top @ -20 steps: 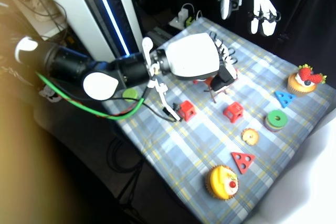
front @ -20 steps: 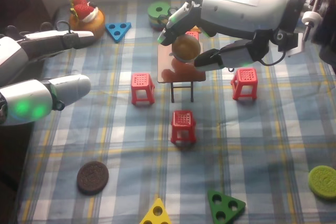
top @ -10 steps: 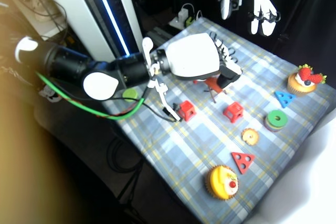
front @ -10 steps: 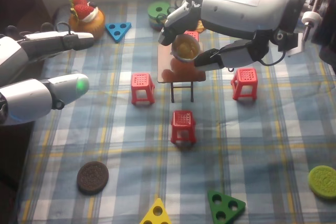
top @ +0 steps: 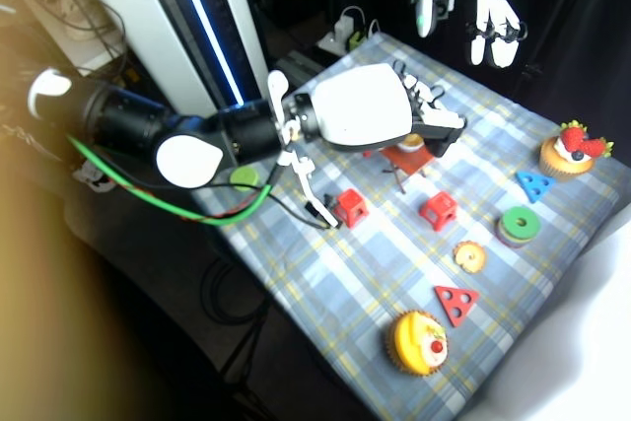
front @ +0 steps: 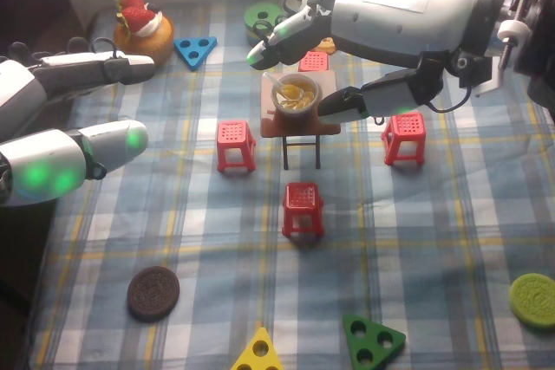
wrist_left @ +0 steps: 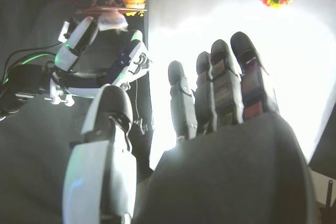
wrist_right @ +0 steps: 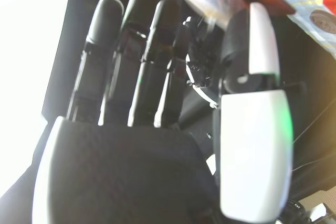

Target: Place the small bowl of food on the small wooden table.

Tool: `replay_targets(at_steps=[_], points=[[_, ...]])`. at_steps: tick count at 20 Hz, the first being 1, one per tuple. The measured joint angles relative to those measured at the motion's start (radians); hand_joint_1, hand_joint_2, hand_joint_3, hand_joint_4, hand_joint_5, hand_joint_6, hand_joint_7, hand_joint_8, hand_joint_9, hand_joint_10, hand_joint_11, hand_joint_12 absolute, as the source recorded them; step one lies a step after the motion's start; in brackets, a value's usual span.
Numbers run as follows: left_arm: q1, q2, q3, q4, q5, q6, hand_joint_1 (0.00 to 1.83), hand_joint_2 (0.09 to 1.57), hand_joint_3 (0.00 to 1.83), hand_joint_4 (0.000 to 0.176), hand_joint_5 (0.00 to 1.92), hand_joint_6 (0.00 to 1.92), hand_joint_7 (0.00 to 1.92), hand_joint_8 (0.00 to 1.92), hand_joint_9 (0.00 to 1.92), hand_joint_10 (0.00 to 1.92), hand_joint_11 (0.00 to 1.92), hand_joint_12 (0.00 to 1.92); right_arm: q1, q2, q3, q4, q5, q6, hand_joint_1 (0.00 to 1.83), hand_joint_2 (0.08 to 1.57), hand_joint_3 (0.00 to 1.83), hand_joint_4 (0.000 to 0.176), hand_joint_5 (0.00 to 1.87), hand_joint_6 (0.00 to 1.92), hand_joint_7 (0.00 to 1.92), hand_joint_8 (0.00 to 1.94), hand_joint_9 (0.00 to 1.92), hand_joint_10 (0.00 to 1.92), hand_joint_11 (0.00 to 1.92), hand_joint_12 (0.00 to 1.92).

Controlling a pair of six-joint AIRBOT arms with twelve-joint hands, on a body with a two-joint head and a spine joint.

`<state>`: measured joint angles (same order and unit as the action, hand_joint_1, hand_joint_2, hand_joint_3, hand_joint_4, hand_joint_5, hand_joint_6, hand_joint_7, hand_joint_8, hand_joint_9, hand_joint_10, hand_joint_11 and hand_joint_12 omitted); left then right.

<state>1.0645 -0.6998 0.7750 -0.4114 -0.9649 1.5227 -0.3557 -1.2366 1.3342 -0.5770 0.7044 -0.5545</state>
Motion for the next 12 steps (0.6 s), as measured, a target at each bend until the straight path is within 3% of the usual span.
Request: replay_targets(at_steps=[1, 2, 4, 5, 7, 8, 10, 12], points=[[0.0, 0.0, 0.0, 0.0, 0.0, 0.0, 0.53, 1.21, 0.0, 0.089, 0.48, 0.0, 0.31, 0.0, 0.32, 0.0, 0.0, 0.77, 0.0, 0.0, 0.0, 0.0, 0.0, 0.001, 1.11, 0.97, 0.0, 0.034, 0.77, 0.0, 1.01, 0.0, 0.91, 0.1, 0.35, 1.3], [0.0, 0.0, 0.0, 0.0, 0.0, 0.0, 0.51, 1.21, 0.0, 0.094, 0.48, 0.0, 0.3, 0.0, 0.31, 0.0, 0.0, 0.71, 0.0, 0.0, 0.0, 0.0, 0.0, 0.001, 1.1, 0.97, 0.0, 0.048, 0.75, 0.0, 0.96, 0.0, 0.85, 0.06, 0.27, 1.26], [0.0, 0.0, 0.0, 0.0, 0.0, -0.001, 0.53, 1.2, 0.0, 0.083, 0.5, 0.0, 0.33, 0.0, 0.33, 0.0, 0.0, 0.79, 0.0, 0.0, -0.001, 0.0, 0.0, 0.001, 1.1, 0.96, 0.0, 0.032, 0.7, 0.0, 0.86, 0.0, 0.83, 0.04, 0.24, 1.32], [0.0, 0.0, 0.0, -0.001, -0.001, -0.001, 0.51, 1.2, 0.0, 0.096, 0.49, 0.0, 0.33, 0.0, 0.32, 0.0, 0.0, 0.79, 0.0, 0.0, -0.002, 0.002, -0.001, 0.002, 1.07, 0.94, 0.0, 0.037, 0.64, 0.0, 0.79, 0.0, 0.8, 0.02, 0.3, 1.26], [0.0, 0.0, 0.0, 0.0, -0.004, -0.002, 0.51, 1.2, 0.0, 0.096, 0.49, 0.0, 0.33, 0.0, 0.32, 0.0, 0.0, 0.79, 0.0, 0.0, -0.007, 0.011, -0.001, 0.002, 1.04, 0.94, 0.0, 0.037, 0.59, 0.0, 0.75, 0.0, 0.77, 0.01, 0.33, 1.2], [0.0, 0.0, 0.0, -0.001, -0.01, -0.002, 0.55, 1.19, 0.0, 0.082, 0.51, 0.01, 0.34, 0.0, 0.32, 0.0, 0.0, 0.79, 0.0, 0.003, -0.011, 0.019, -0.001, 0.002, 1.03, 0.92, 0.0, 0.009, 0.51, 0.0, 0.62, 0.0, 0.71, 0.0, 0.31, 1.11], [0.0, 0.0, 0.0, -0.001, -0.023, -0.026, 0.55, 1.19, 0.0, 0.077, 0.52, 0.0, 0.33, 0.0, 0.32, 0.0, 0.0, 0.83, 0.0, 0.034, -0.027, 0.031, 0.006, 0.003, 0.93, 0.93, 0.0, 0.058, 0.34, 0.0, 0.46, 0.0, 0.48, 0.0, 0.05, 1.11], [0.0, 0.001, 0.0, -0.001, -0.031, -0.04, 0.56, 1.17, 0.0, 0.067, 0.53, 0.0, 0.34, 0.0, 0.33, 0.0, 0.0, 0.89, 0.0, 0.082, -0.038, 0.047, 0.023, 0.003, 0.84, 0.92, 0.0, 0.059, 0.27, 0.0, 0.39, 0.0, 0.37, 0.0, 0.0, 1.01]])
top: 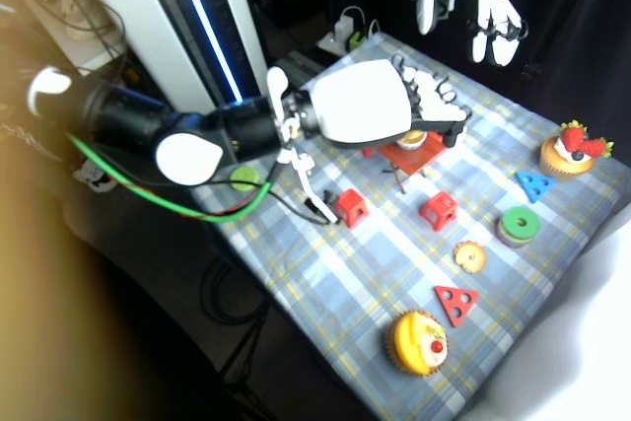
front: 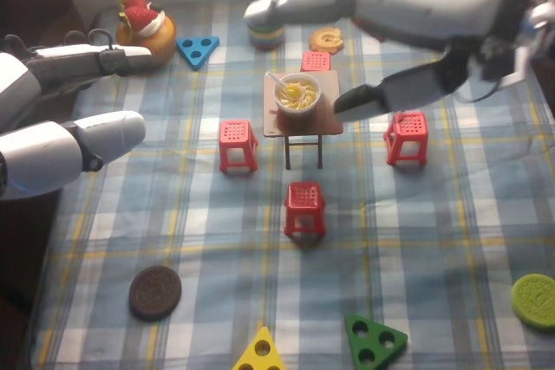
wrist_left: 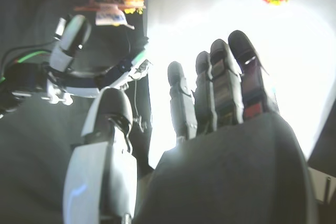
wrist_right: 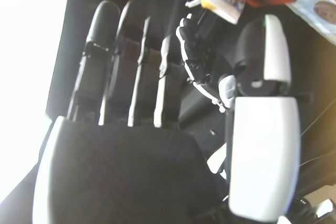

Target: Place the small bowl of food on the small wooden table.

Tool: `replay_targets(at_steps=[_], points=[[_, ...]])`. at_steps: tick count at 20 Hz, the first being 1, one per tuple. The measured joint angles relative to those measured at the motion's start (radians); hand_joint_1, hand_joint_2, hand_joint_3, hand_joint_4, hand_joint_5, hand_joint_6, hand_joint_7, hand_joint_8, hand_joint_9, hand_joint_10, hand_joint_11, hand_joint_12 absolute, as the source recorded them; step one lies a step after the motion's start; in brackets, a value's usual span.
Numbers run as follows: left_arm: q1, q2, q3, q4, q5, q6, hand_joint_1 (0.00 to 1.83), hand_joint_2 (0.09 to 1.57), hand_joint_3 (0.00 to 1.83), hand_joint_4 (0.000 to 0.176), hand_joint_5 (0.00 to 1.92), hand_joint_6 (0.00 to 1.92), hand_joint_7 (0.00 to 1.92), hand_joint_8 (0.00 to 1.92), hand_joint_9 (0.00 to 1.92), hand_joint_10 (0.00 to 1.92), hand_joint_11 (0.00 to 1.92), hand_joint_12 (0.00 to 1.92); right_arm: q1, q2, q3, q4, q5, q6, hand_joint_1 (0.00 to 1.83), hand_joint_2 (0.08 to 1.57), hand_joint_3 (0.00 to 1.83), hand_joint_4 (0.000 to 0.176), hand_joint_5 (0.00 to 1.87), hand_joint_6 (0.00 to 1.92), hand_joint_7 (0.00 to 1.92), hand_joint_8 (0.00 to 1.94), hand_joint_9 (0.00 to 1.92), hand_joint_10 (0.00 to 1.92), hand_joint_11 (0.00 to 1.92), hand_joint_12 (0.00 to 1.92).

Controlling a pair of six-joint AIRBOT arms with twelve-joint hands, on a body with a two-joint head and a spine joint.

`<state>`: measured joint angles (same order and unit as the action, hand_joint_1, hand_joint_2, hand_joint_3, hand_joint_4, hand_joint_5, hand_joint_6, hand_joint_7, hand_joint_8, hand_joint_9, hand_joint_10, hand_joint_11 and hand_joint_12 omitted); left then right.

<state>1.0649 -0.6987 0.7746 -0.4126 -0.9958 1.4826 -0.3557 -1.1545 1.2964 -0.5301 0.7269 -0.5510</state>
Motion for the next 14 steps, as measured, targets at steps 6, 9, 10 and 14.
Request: replay_targets(at_steps=[6, 9, 10, 14], points=[[0.05, 0.019, -0.011, 0.015, -0.056, -0.082, 0.49, 1.11, 0.0, 0.093, 0.31, 0.0, 0.36, 0.01, 0.39, 0.0, 0.04, 1.03, -0.142, 0.131, -0.049, 0.159, 0.137, -0.002, 0.88, 0.89, 0.0, 0.066, 0.11, 0.0, 0.12, 0.0, 0.1, 0.0, 0.0, 0.34], [0.063, 0.03, -0.011, 0.019, -0.107, -0.132, 0.4, 1.05, 0.0, 0.164, 0.2, 0.0, 0.32, 0.0, 0.34, 0.0, 0.01, 0.81, -0.318, 0.203, -0.116, 0.341, 0.266, -0.06, 1.09, 0.94, 0.02, 0.093, 0.08, 0.01, 0.07, 0.0, 0.02, 0.0, 0.0, 0.01], [0.063, 0.03, -0.011, 0.02, -0.124, -0.146, 0.4, 1.05, 0.0, 0.164, 0.2, 0.0, 0.32, 0.0, 0.34, 0.0, 0.01, 0.81, -0.377, 0.223, -0.139, 0.399, 0.306, -0.092, 1.09, 0.94, 0.02, 0.093, 0.08, 0.01, 0.07, 0.0, 0.02, 0.0, 0.0, 0.01], [0.097, 0.032, -0.015, 0.059, -0.225, -0.286, 0.64, 0.95, 0.0, 0.125, 0.21, 0.01, 0.23, 0.0, 0.21, 0.0, 0.0, 0.69, -0.671, 0.267, -0.233, 0.663, 0.585, -0.135, 0.86, 0.9, 0.0, 0.087, 0.06, 0.0, 0.01, 0.0, 0.0, 0.0, 0.0, 0.0]])
